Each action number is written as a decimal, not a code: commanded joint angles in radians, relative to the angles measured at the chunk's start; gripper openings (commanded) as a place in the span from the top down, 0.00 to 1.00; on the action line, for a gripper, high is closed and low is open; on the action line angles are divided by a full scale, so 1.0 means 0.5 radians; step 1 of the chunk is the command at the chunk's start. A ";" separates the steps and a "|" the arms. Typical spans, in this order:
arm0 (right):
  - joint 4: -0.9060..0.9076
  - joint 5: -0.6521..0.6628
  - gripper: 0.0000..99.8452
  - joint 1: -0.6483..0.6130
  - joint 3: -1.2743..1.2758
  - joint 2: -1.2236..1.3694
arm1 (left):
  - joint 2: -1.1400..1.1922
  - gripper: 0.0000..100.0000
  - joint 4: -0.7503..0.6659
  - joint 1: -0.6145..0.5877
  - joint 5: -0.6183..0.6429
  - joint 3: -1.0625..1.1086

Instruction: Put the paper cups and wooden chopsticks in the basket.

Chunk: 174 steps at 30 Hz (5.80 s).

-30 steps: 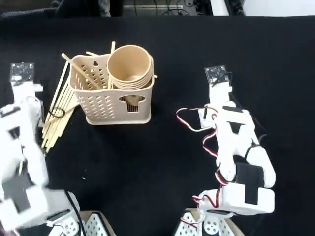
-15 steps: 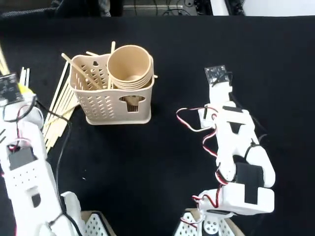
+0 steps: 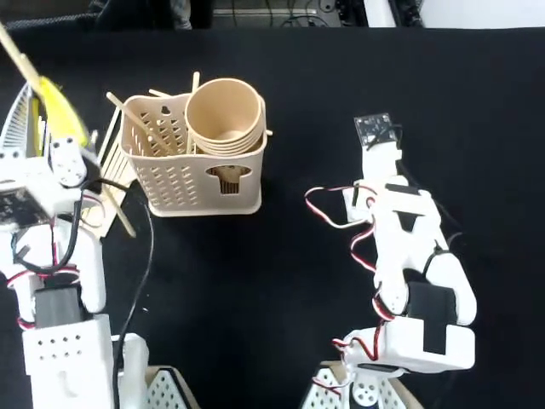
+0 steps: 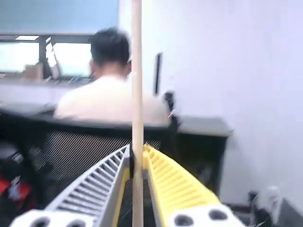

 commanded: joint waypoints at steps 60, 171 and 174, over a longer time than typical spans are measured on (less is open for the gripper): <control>-0.061 0.021 0.91 -0.028 -0.011 -0.091 | 1.191 0.97 -0.258 0.351 0.362 -0.348; -0.055 0.021 0.91 -0.028 -0.008 -0.091 | 2.691 0.97 3.431 -0.572 0.034 -4.264; -0.055 0.021 0.91 -0.028 -0.008 -0.091 | 2.378 0.97 3.363 -0.419 0.034 -3.908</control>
